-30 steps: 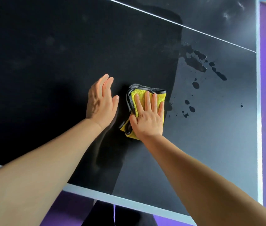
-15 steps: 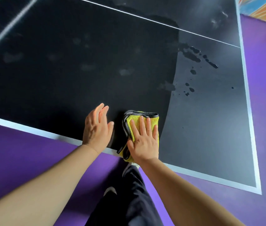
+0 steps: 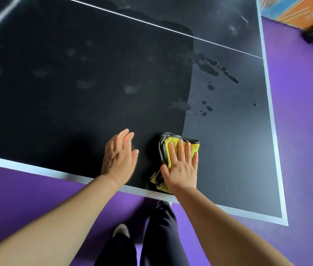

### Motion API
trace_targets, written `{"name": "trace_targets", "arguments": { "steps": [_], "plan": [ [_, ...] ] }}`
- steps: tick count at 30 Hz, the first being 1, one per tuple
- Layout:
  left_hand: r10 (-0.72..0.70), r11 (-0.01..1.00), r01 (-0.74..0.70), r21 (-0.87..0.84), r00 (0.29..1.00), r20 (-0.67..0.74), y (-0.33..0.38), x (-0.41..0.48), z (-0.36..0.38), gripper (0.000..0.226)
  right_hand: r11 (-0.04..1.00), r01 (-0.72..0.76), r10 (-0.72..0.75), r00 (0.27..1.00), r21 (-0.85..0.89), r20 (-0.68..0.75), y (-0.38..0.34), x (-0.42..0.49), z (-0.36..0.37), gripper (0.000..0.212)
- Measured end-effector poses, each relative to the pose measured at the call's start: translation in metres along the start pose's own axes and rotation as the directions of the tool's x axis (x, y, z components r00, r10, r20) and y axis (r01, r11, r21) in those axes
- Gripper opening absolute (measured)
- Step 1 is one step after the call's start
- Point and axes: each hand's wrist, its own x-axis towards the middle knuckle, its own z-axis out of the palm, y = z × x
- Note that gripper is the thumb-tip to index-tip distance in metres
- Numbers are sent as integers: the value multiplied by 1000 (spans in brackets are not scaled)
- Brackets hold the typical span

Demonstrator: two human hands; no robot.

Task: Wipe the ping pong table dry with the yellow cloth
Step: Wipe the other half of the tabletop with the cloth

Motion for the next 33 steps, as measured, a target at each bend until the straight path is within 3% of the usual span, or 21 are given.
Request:
{"name": "trace_targets", "arguments": {
  "steps": [8, 11, 23, 33],
  "plan": [
    [-55, 998, 56, -1, 997, 55, 26, 76, 49, 43, 999, -28, 28, 1000, -27, -1, 25, 117, -31, 74],
    [-75, 997, 75, 0, 994, 79, 42, 118, 73, 49, 1000, -12, 12, 1000, -20, -14, 39, 169, -43, 74],
    [-220, 975, 220, -20, 975, 7, 90, 284, 151, 48, 999, 25, -26, 998, -28, -58, 88, 385, -93, 75],
    [-274, 942, 260, 210, 961, 37, 94, 312, 177, 40, 999, 41, -44, 994, -32, -103, 108, 519, -125, 73]
  ]
}}
